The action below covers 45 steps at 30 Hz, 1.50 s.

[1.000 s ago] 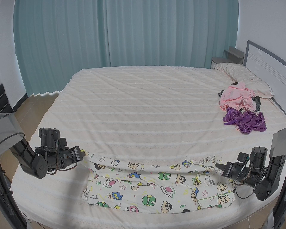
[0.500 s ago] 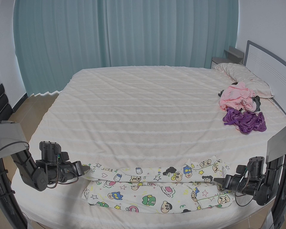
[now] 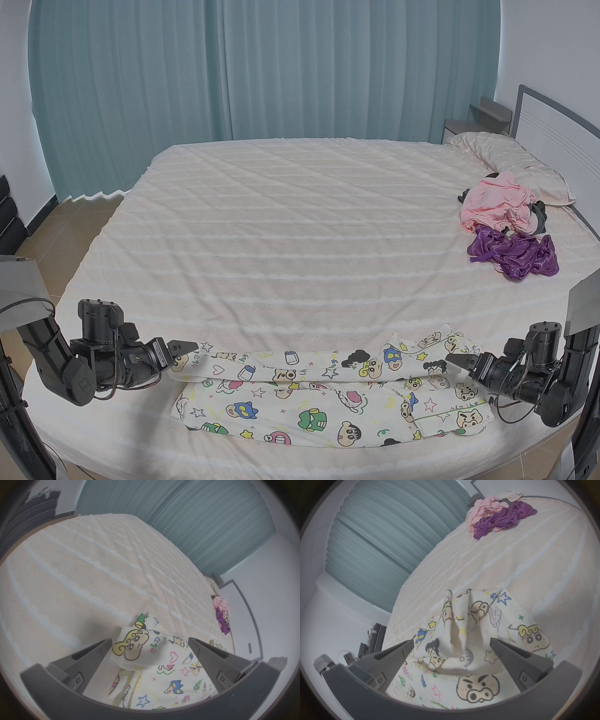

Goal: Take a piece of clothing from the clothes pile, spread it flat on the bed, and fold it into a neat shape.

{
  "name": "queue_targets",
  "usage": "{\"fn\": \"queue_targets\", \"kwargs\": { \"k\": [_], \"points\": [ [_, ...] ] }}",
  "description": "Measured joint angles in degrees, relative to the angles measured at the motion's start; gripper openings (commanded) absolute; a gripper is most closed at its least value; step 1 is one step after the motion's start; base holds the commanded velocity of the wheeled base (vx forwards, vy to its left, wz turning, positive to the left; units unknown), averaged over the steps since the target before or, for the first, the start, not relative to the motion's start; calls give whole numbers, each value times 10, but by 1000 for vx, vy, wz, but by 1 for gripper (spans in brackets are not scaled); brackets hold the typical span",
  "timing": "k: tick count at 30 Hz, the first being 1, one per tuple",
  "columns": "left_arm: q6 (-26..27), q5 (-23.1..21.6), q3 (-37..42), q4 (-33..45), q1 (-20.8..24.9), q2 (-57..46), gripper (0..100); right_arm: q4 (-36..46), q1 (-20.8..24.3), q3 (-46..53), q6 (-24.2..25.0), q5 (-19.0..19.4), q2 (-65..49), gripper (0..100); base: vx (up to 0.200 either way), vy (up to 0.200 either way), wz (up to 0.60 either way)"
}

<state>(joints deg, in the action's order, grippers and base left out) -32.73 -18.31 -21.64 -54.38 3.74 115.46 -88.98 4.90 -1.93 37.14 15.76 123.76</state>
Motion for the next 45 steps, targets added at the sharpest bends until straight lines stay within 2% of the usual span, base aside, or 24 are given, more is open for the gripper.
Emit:
{"fn": "queue_targets", "kwargs": {
  "k": [4,8,22,23,30,33,38,45],
  "points": [
    [-51,-1,0,-1,0,-7,100,0,-1,-12,28,-3,-2,100,0,0,0],
    [-69,-2,-2,-2,0,-9,100,0,-1,-21,42,-4,0,100,0,0,0],
    [-73,-3,-1,-2,-1,-10,100,0,4,-64,67,-5,26,100,0,0,0],
    [-73,-3,0,-2,-1,-10,100,0,5,-65,67,-4,28,0,0,0,0],
    [-73,-3,3,-2,2,-7,100,0,18,-71,68,-5,38,0,0,0,0],
    [-73,-3,3,-4,2,-5,100,0,21,-74,69,-16,46,0,0,0,0],
    [-73,-2,5,-14,2,-4,100,0,15,-71,68,-32,41,0,0,0,0],
    [-72,-2,12,-31,2,-3,100,0,4,-35,68,-36,13,0,0,0,0]
  ]
}}
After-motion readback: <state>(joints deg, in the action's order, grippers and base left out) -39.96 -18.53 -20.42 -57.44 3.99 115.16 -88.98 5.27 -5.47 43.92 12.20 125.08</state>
